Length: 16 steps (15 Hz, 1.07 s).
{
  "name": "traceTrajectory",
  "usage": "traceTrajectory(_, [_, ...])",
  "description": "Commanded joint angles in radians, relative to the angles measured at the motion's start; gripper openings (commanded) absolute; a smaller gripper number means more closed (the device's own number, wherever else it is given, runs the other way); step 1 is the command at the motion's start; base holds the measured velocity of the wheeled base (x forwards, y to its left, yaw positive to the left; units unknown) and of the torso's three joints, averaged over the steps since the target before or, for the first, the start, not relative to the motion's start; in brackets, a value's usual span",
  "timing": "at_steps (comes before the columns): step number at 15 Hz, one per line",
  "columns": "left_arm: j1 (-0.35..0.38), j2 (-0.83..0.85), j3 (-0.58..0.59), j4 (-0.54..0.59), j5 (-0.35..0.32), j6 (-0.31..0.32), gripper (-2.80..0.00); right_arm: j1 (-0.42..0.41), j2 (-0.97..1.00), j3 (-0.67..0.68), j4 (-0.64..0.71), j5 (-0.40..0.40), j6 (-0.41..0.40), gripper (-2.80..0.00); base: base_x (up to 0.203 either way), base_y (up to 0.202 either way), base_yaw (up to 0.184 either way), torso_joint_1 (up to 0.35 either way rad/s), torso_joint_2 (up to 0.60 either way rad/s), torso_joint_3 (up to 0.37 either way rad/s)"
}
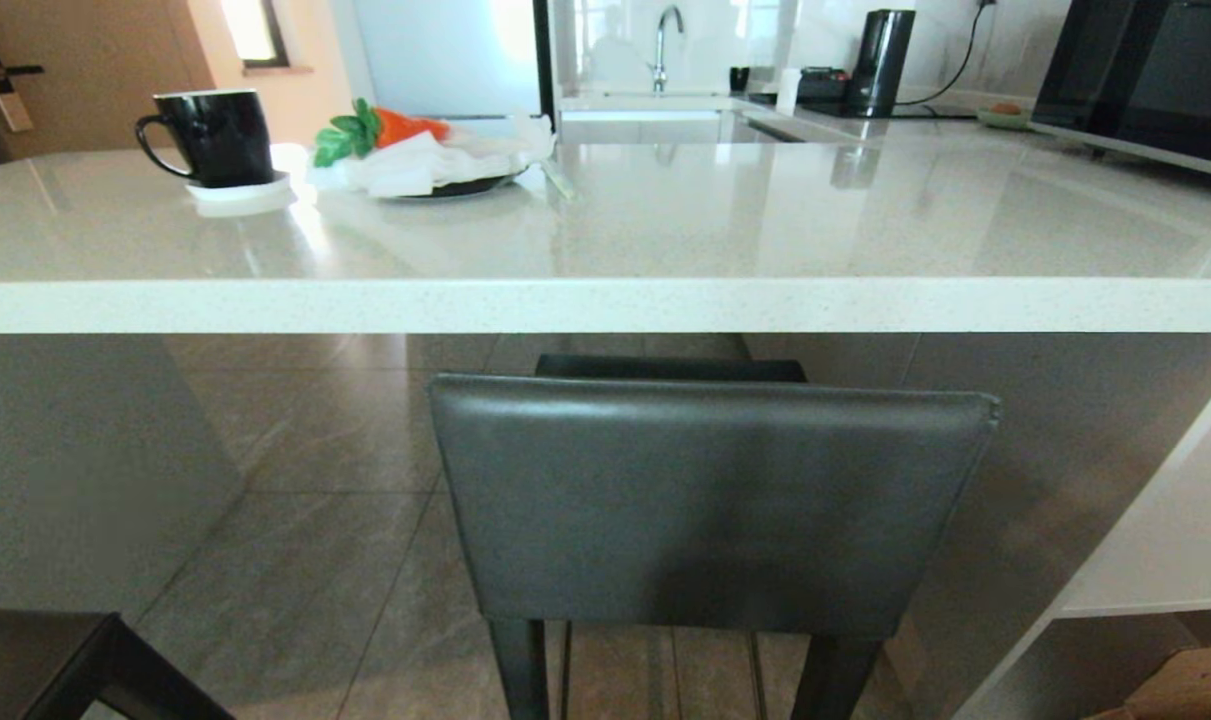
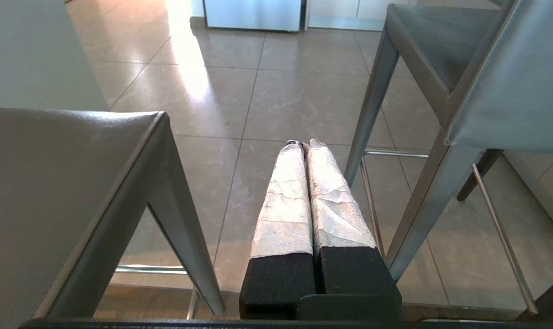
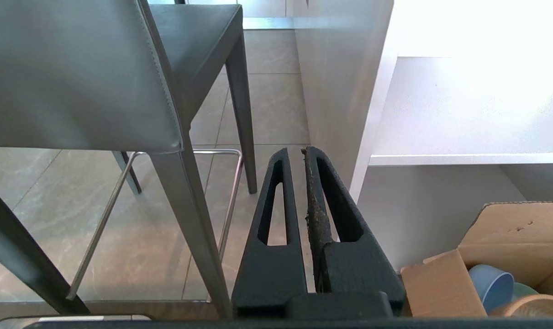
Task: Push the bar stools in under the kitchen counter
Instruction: Pull the gray chair out from under the dining table
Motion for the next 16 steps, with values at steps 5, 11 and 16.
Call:
traceTrajectory(5, [-0.002,0.001,0.002,0.000,0.001,-0.001,0.00,0.000,0.002,-0.001,-0.001,-0.001,0.017,-2.80,0.000,0.000,0.000,0.000,0.00,0.000])
traceTrajectory(11, [-0.002,0.001,0.003,-0.002,0.001,-0.006,0.00,-0.001,0.002,0.000,-0.004,-0.004,0.030,0.00,0.000,0.000,0.000,0.000,0.00,0.000])
traceTrajectory(16, [-0.002,0.001,0.003,-0.002,-0.001,-0.005,0.00,-0.001,0.000,0.000,-0.005,-0.004,0.024,0.00,0.000,0.000,0.000,0.000,0.00,0.000])
